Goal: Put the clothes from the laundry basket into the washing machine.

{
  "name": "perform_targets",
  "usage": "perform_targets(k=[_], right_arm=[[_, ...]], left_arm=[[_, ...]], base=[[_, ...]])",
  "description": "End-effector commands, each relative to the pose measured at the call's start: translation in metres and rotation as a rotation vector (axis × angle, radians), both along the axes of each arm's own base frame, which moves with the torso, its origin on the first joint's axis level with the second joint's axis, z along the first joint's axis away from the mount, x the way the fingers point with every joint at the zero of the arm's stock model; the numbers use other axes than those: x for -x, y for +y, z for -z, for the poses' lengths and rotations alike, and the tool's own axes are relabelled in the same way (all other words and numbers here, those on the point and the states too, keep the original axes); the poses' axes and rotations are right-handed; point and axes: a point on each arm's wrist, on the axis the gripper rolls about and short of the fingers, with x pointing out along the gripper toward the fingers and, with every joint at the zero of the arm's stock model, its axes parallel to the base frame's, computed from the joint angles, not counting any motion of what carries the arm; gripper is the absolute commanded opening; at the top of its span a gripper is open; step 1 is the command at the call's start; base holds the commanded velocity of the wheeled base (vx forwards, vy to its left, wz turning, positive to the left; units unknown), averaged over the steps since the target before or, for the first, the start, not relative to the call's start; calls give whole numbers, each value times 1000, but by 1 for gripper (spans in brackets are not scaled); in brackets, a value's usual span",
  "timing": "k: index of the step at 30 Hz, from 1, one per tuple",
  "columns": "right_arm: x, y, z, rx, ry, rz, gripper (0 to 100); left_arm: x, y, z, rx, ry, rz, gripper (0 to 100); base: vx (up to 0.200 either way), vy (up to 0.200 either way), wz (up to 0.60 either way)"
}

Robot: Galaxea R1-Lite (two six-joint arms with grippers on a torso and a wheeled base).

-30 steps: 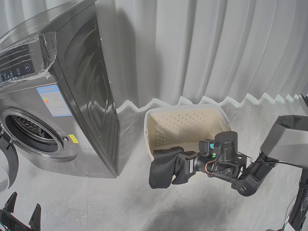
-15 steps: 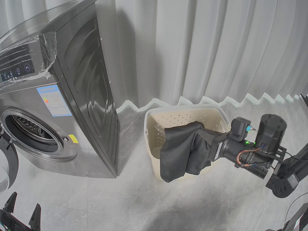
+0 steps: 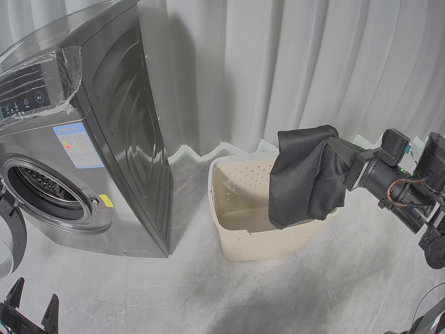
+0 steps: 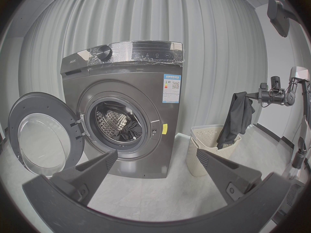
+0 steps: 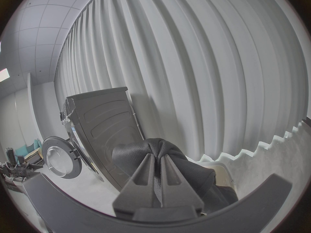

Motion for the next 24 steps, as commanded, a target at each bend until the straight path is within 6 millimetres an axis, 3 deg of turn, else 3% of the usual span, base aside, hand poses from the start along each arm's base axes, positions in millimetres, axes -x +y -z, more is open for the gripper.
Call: perform_targets(k=[1,11,24], right_arm=[[7,-3,-5,-13,-17,-1,0],[13,9,-5,-19,-14,-26,0],[6,12,6,-11,21,-20,0]], left_arm=[[0,0,5,-9,-1,2,100],[0,0,5,-12,-1,2,100],[0,0,5,-9,0,6,100]], base=[[-200,0,0],[-20,0,0],[0,200,0]])
